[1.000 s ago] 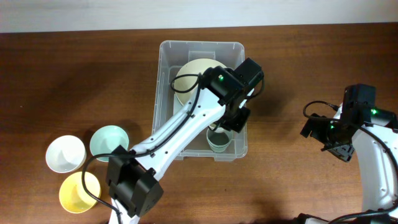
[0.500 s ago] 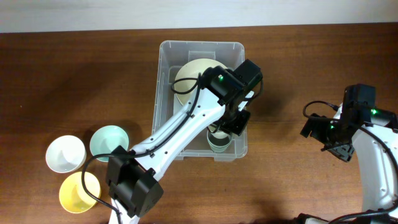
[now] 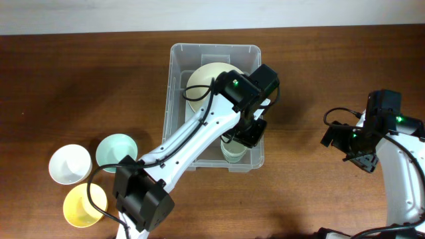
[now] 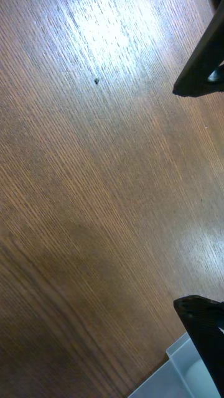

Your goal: Pack container

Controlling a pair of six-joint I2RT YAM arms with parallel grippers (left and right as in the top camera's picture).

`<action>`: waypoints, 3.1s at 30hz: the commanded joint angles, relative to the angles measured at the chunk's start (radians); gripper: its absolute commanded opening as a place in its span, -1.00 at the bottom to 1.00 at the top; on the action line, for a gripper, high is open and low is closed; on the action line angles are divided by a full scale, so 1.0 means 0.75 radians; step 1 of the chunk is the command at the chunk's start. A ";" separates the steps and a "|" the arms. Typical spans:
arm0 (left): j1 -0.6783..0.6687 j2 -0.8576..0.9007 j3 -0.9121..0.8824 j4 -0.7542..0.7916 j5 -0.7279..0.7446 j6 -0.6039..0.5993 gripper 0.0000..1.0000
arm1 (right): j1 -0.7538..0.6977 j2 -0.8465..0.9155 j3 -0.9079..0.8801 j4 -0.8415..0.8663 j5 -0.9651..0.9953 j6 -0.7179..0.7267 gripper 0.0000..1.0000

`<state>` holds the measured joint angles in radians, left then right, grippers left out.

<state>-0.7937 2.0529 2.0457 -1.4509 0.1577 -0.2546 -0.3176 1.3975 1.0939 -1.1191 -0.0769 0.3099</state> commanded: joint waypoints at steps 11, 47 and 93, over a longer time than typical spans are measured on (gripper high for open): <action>0.539 -0.253 0.062 0.003 -0.201 0.001 -0.23 | 0.003 -0.015 0.016 0.238 -0.141 -0.069 0.08; 1.191 -0.298 0.061 0.003 -0.151 -0.014 0.26 | 0.539 0.537 0.091 1.369 -0.532 -0.164 -0.92; 1.193 -0.330 0.061 -0.083 -0.306 -0.014 0.99 | -0.127 0.321 0.094 0.680 -0.432 -0.174 0.69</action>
<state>0.0959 1.8400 2.0781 -1.4918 -0.0166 -0.2623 -0.3752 1.7119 1.1500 -0.5701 -0.4194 0.1814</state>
